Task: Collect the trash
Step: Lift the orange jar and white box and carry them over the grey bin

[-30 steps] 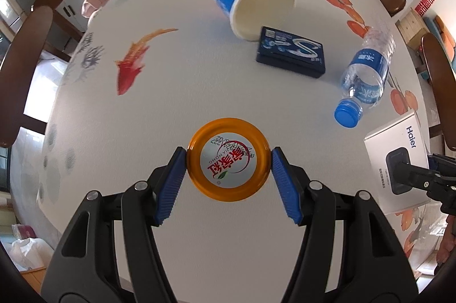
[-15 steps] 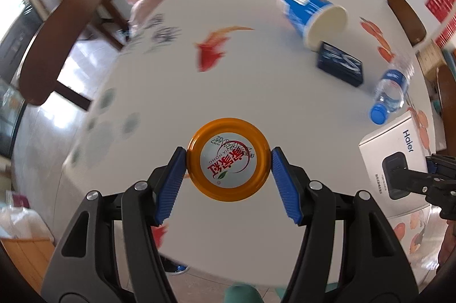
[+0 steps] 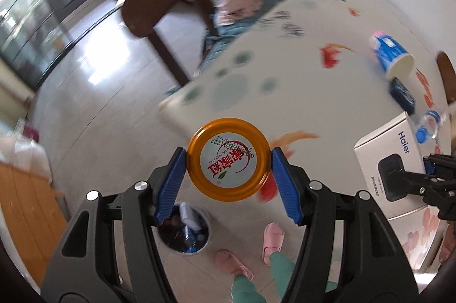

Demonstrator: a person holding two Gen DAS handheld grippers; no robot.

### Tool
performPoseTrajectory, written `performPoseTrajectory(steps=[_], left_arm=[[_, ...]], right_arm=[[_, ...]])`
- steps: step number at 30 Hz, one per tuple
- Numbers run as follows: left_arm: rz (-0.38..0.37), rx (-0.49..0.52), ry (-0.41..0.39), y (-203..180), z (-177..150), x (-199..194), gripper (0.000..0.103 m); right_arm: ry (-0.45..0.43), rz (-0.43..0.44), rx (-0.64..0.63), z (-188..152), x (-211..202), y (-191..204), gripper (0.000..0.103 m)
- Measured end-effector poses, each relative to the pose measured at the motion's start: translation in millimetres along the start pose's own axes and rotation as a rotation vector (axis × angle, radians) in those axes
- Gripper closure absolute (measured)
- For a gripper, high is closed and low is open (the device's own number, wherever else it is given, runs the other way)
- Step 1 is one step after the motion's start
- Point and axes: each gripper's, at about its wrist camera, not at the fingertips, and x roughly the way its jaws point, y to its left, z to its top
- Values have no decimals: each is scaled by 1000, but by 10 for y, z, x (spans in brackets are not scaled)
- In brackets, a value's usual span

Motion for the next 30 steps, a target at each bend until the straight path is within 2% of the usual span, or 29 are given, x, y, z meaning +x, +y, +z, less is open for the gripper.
performPoseTrajectory(steps=[8,17,24,30], left_arm=[[95,-215,29,920,-541,-98,45],[155,-365,81,1635,-1167,-106,45],[144,-440,141,2066,-1565,87,45],[100,-471,214,2316,-1891,479,45]], right_arm=[[120,67,-167,64,549,805,60],[258,110,-298,-155,1181,1617,60],[365,88,-341,-390,1740,1961,60],[454,59,-303,-634,2327,1998,60]])
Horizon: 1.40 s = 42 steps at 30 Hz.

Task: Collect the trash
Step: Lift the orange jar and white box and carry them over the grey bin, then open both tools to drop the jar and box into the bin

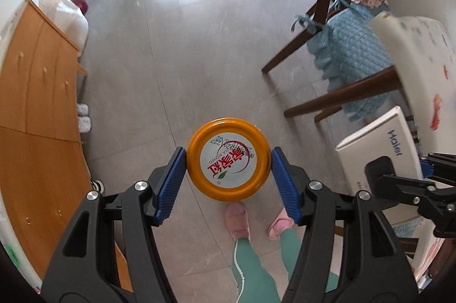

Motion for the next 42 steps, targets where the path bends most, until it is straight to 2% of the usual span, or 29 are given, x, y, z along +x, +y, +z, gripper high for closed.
performPoseTrajectory(steps=[6,12,17,20,26,29,32,35,36,42], left_arm=[[-21,21,99,169,-181,635,45],[-36,50,178,327,-400,1374,45],[-62,52,223,417,-527,2033,45],[-90,11,274,499,-578,2505,45],[-88,-32,310,584,-648,3062,45],[-84,-36,319,587,-678,3242,45],[-78,-17,343,554,-734,3369,42],[-69,0,363,544,-800,3417,31],[-66,0,367,551,-815,3424,28],[-94,-52,365,623,-874,3331,26]], right_arm=[[68,16,95,-31,719,-178,60],[121,45,268,-13,1587,-694,60],[145,47,301,104,2269,-928,60],[152,49,320,193,2647,-1049,60],[171,36,350,279,3208,-1223,60],[177,26,355,301,3385,-1294,58],[173,36,362,308,3435,-1342,49],[155,26,376,320,3399,-1405,40],[156,29,380,318,3368,-1421,40],[119,33,355,288,3104,-1455,40]])
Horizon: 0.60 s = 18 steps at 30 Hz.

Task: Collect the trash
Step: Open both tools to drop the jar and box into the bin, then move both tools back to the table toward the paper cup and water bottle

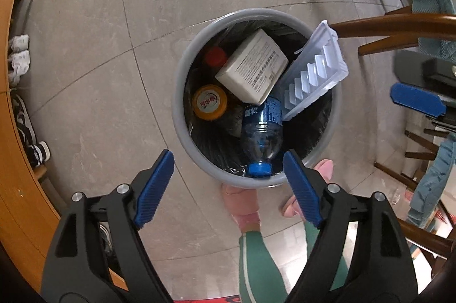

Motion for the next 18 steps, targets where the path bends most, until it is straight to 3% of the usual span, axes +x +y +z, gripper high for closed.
performPoseTrajectory(steps=[9,18], left_arm=[[-8,-19,-114,-54,-126,-652,26],[-46,-67,-273,-173,-378,-1960,26]], right_arm=[[-32,31,-44,-259,-439,126,40],[-119,60,-188,-688,-1323,690,40]])
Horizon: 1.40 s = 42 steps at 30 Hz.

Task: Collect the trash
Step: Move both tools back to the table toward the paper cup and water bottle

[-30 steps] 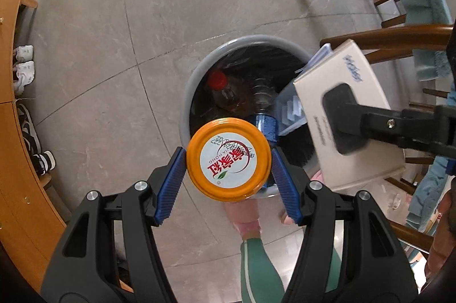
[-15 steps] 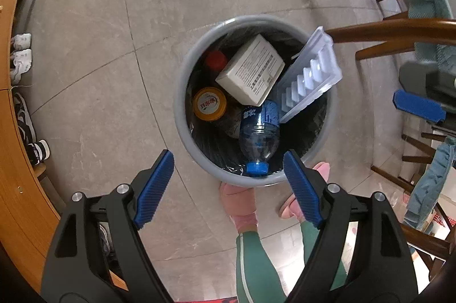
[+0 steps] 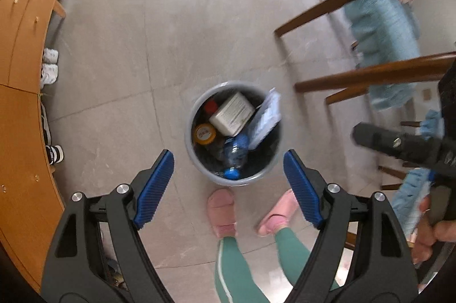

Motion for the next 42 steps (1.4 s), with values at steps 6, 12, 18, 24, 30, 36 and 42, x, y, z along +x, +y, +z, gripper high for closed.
performPoseTrajectory(steps=[6,12,18,24,30,36,42], left_arm=[[50,51,-79,-234,161,-943,26],[53,151,-168,-706,340,-1707,16],[-24,335,-251,-1586,460,-2217,16],[-137,509,-256,-2566,389,-2416,16],[-216,709,-233,-3549,204,-2492,16],[-223,906,-202,-4443,-55,-2487,10],[-240,1016,-147,-5322,-247,-2370,9]], right_arm=[[-102,62,-62,-153,-772,478,40],[-221,78,-80,-302,-1746,694,40],[-359,52,1,-560,-2710,369,40],[-495,-21,210,-1038,-3497,-363,39],[-617,-111,411,-1682,-4130,-1088,34],[-721,-192,605,-2374,-4568,-1685,28],[-801,-259,796,-2810,-5001,-2325,19]])
